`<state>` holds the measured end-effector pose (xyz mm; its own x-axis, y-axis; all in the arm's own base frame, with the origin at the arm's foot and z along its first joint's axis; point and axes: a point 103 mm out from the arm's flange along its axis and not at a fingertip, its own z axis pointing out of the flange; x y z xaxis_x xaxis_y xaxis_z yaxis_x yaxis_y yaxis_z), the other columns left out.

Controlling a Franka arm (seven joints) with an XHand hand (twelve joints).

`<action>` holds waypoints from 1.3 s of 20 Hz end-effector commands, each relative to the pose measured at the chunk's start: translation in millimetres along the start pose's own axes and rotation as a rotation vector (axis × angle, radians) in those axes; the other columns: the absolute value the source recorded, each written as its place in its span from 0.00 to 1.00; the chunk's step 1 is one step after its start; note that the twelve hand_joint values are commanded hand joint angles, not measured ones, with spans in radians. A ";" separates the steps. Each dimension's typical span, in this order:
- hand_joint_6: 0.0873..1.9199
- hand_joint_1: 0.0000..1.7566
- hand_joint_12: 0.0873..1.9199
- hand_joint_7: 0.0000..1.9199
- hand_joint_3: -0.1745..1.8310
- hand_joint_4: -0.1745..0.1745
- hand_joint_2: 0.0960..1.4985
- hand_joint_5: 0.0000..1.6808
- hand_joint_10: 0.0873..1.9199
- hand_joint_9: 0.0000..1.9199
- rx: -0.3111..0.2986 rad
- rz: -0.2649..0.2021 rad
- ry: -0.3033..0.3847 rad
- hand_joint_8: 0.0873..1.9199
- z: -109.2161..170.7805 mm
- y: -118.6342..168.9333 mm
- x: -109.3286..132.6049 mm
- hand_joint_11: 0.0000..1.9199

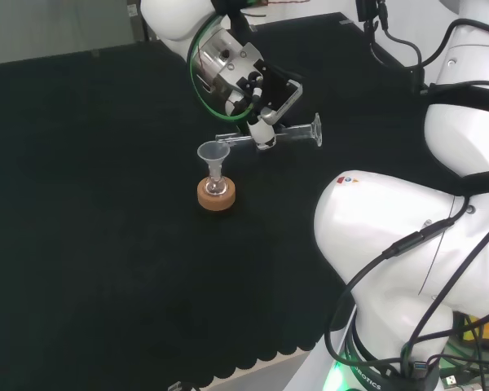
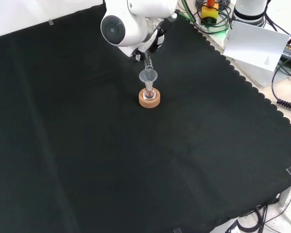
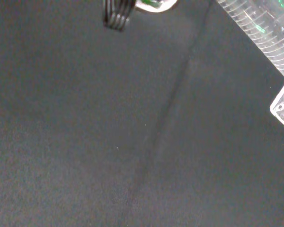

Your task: Pour the water from the graduated cylinder into the round-bottom flask.

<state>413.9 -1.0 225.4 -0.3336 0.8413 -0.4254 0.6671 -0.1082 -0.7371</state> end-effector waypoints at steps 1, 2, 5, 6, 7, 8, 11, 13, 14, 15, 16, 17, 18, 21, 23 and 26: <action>0.22 0.71 0.40 0.59 0.38 0.47 0.59 0.59 0.00 0.72 0.004 -0.001 0.000 0.15 -0.6 -1.2 1.1 0.59; 0.22 0.71 0.40 0.59 0.38 0.47 0.59 0.59 0.00 0.72 0.001 -0.001 0.001 0.15 -1.3 -1.6 1.7 0.59; 0.22 0.71 0.40 0.59 0.38 0.47 0.59 0.58 0.00 0.72 -0.015 -0.005 0.011 0.15 0.1 -1.6 1.7 0.59; 0.22 0.71 0.40 0.59 0.38 0.47 0.59 0.58 0.00 0.72 -0.018 -0.008 0.017 0.15 1.3 -1.8 1.4 0.59; 0.22 0.71 0.40 0.59 0.38 0.46 0.59 0.58 0.00 0.72 -0.018 -0.012 0.023 0.15 2.5 -2.1 1.1 0.59; 0.22 0.71 0.40 0.59 0.38 0.46 0.59 0.58 0.00 0.72 -0.019 -0.012 0.023 0.15 3.4 -2.5 0.9 0.59; 0.22 0.71 0.40 0.59 0.38 0.46 0.59 0.58 0.00 0.72 -0.023 -0.017 0.030 0.15 4.9 -4.1 -0.1 0.59; 0.22 0.71 0.40 0.59 0.38 0.46 0.59 0.58 0.00 0.72 -0.037 -0.019 0.040 0.15 5.2 -5.7 -1.2 0.59; 0.22 0.71 0.40 0.59 0.38 0.46 0.59 0.58 0.00 0.72 -0.044 -0.023 0.047 0.15 5.5 -6.5 -1.6 0.59; 0.22 0.71 0.40 0.59 0.38 0.46 0.59 0.58 0.00 0.72 -0.055 -0.029 0.059 0.15 6.0 -7.4 -2.4 0.59; 0.22 0.71 0.40 0.59 0.38 0.46 0.59 0.58 0.00 0.72 -0.068 -0.037 0.074 0.15 6.6 -8.3 -3.3 0.59; 0.22 0.71 0.40 0.59 0.38 0.46 0.59 0.58 0.00 0.72 -0.083 -0.042 0.085 0.15 7.0 -9.4 -3.5 0.59; 0.22 0.71 0.40 0.59 0.38 0.46 0.59 0.58 0.00 0.72 -0.096 -0.046 0.091 0.15 7.4 -10.5 -3.5 0.59; 0.22 0.71 0.40 0.59 0.38 0.46 0.59 0.58 0.00 0.72 -0.135 -0.057 0.111 0.15 9.8 -13.5 -5.1 0.59; 0.22 0.71 0.40 0.59 0.38 0.46 0.59 0.58 0.00 0.72 -0.167 -0.072 0.143 0.15 11.4 -15.9 -7.4 0.59; 0.23 0.76 0.40 0.50 0.16 0.45 0.70 0.58 0.00 0.72 -0.211 -0.103 0.197 0.49 12.4 -20.6 -10.4 0.59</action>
<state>401.9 -13.4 234.8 -0.2891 0.8993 -0.3283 0.7250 -0.0183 -0.6885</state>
